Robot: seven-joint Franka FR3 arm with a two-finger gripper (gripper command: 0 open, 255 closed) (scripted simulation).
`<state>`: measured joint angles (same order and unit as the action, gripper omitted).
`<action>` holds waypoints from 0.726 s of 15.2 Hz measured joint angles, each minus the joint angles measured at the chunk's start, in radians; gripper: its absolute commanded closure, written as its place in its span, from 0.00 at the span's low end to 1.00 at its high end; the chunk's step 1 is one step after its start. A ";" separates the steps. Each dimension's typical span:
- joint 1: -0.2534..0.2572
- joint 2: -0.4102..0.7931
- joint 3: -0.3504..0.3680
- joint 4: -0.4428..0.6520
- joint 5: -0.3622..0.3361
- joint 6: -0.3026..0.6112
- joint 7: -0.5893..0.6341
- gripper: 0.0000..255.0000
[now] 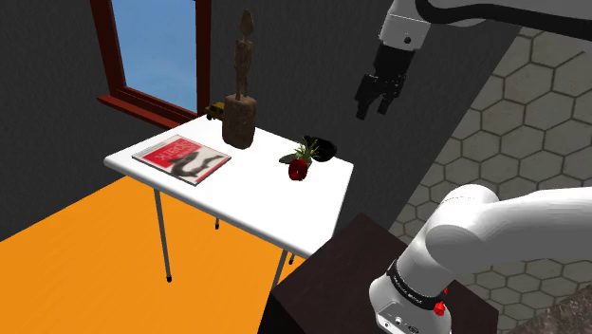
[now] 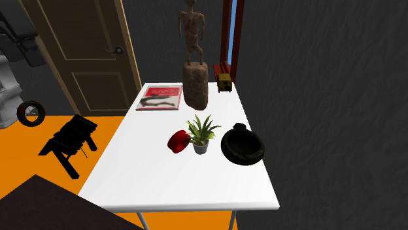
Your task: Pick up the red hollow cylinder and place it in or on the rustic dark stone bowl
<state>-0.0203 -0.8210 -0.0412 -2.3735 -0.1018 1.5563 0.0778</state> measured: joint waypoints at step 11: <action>-0.022 0.223 -0.084 -0.076 -0.013 0.311 -0.022 0.00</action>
<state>-0.0426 -0.5982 -0.1252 -2.4495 -0.1152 1.8675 0.0563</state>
